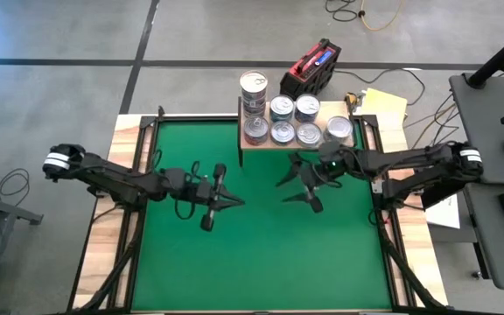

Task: Stack canned seafood by type on shelf
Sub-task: Return to Home Position

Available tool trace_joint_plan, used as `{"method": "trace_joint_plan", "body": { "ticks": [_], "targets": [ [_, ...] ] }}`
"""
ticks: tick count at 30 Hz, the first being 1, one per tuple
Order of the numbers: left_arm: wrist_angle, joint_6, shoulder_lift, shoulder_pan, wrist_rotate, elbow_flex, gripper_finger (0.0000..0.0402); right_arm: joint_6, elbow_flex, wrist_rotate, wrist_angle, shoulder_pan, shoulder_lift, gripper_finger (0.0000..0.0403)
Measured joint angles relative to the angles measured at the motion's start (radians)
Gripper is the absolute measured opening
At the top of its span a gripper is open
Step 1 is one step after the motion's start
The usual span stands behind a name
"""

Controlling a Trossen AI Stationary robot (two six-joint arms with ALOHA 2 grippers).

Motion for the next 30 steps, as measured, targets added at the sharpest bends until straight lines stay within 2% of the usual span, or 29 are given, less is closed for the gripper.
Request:
{"method": "trace_joint_plan", "body": {
  "ticks": [4, 9, 22, 30],
  "targets": [
    [0.061, -0.006, -0.058, 0.006, -0.023, -0.08, 0.0, -0.011, -0.13, 0.001, 0.139, 0.027, -0.028, 0.0219],
    [0.05, -0.031, -0.166, 0.009, -0.028, -0.173, 0.0, 0.004, -0.236, 0.008, 0.234, 0.031, -0.122, 0.0219],
    [0.017, -0.022, -0.559, 0.012, -0.078, -0.403, 0.0, 0.003, -0.358, 0.008, 0.187, 0.031, -0.443, 0.0219],
    [0.008, -0.023, -0.708, 0.017, -0.094, -0.502, 0.0, -0.008, -0.362, 0.008, 0.064, 0.031, -0.578, 0.0219]
  ]
}}
